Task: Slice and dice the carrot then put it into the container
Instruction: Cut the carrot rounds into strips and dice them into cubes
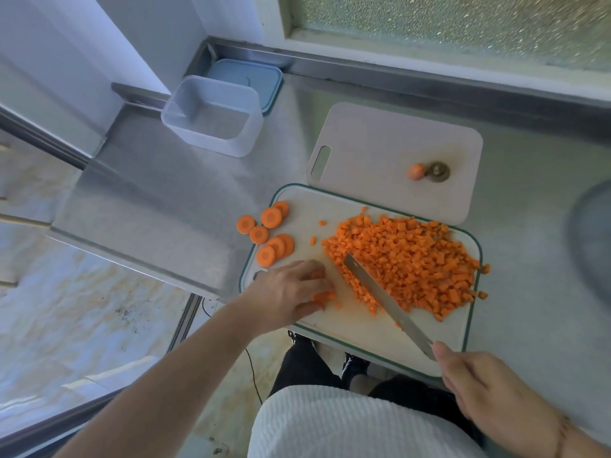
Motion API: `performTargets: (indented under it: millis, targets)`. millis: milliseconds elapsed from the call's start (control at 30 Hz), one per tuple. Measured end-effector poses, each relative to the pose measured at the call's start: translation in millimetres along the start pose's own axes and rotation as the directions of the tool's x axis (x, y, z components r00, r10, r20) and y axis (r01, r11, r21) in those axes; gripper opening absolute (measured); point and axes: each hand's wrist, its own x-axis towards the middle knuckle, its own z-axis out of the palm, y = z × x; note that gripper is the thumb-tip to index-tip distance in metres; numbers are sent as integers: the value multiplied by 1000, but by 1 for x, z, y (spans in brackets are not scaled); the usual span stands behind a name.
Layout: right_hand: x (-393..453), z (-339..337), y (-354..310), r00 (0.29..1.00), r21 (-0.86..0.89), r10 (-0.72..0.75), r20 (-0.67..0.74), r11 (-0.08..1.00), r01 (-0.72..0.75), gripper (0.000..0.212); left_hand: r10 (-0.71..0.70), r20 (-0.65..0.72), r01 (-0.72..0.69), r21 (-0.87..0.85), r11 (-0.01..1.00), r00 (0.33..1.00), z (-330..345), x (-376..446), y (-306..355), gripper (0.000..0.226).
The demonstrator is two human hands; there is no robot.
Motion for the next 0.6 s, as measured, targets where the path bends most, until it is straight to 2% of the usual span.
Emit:
performTargets:
  millis: [100, 167, 267, 333, 400, 600]
  targets:
    - [4, 8, -8, 999, 29, -10, 36, 1000, 9, 73, -112, -92, 113, 5, 994, 989, 3, -5, 17, 31]
    - [8, 15, -14, 998, 27, -20, 55, 999, 19, 67, -257, -155, 253, -47, 966, 954, 9, -10, 29, 32]
    - [15, 26, -24, 997, 16, -32, 74, 999, 31, 63, -492, -286, 482, -109, 869, 822, 21, -17, 46, 31]
    - [18, 30, -29, 996, 12, -41, 75, 999, 40, 62, -598, -327, 575, -174, 800, 732, 28, -15, 56, 37]
    - [20, 33, -35, 996, 17, -47, 75, 999, 46, 59, -620, -347, 584, -216, 783, 703, 32, -9, 63, 43]
    - [25, 37, -36, 994, -9, -88, 67, 996, 89, 60, -587, -384, 544, -226, 808, 713, 39, -4, 63, 45]
